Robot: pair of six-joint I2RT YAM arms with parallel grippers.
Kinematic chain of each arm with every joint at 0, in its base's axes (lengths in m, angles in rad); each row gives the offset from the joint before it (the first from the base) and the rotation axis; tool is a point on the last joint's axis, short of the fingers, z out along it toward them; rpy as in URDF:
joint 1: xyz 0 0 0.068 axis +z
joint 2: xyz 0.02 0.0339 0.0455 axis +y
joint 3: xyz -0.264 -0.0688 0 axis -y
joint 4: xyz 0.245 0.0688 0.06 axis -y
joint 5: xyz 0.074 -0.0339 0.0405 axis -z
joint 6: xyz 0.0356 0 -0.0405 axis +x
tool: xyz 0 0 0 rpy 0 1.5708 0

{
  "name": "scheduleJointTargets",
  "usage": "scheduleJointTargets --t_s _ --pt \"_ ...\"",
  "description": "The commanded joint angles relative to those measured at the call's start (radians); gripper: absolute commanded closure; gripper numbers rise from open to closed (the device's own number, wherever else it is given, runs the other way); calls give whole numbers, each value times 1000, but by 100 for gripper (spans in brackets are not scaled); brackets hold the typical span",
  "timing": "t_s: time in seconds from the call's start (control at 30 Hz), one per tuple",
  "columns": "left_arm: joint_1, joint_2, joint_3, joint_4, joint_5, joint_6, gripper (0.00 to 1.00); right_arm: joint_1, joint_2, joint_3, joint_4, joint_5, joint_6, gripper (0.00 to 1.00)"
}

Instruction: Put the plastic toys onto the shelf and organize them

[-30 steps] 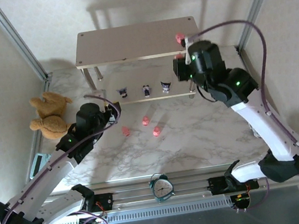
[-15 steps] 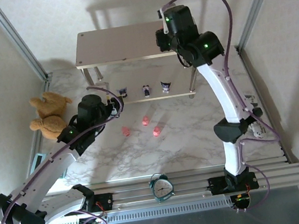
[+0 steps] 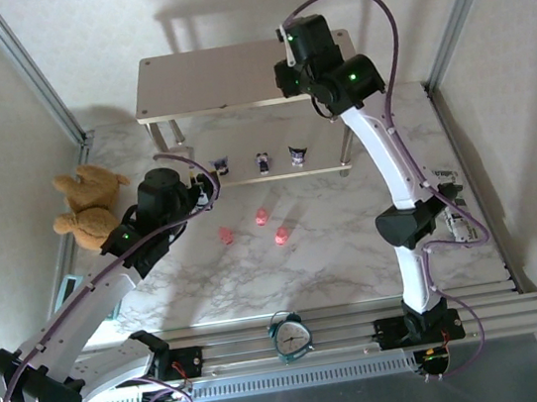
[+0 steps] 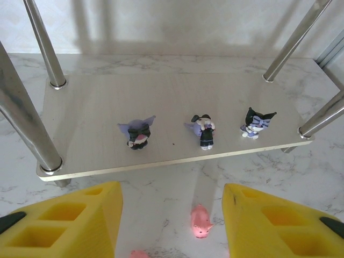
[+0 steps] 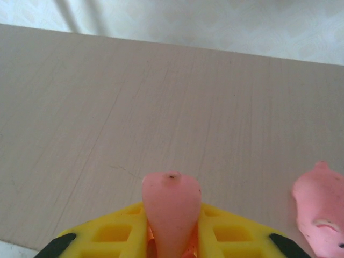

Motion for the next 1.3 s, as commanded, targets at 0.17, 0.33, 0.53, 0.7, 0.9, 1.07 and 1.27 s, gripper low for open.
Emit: scheduleJointTargets --t_s 0.17,0.33,0.53,0.7,0.9,1.07,1.27 --pt "14 10 9 5 21 13 47 -8 42 24 38 -9 10 76" --pt "21 1 -4 7 24 11 47 -9 57 26 42 -6 10 76" --pt "27 -4 -15 9 29 10 47 -10 77 28 38 2 9 75" --pt "31 -12 -21 10 31 10 46 -10 90 30 39 6 10 70" --pt "36 -16 -27 11 34 9 46 -11 100 29 52 5 18 64" --pt "40 -20 -29 11 34 11 46 -11 100 29 57 4 23 57" --pt "43 -22 -30 13 37 11 46 -11 96 29 60 4 25 41"
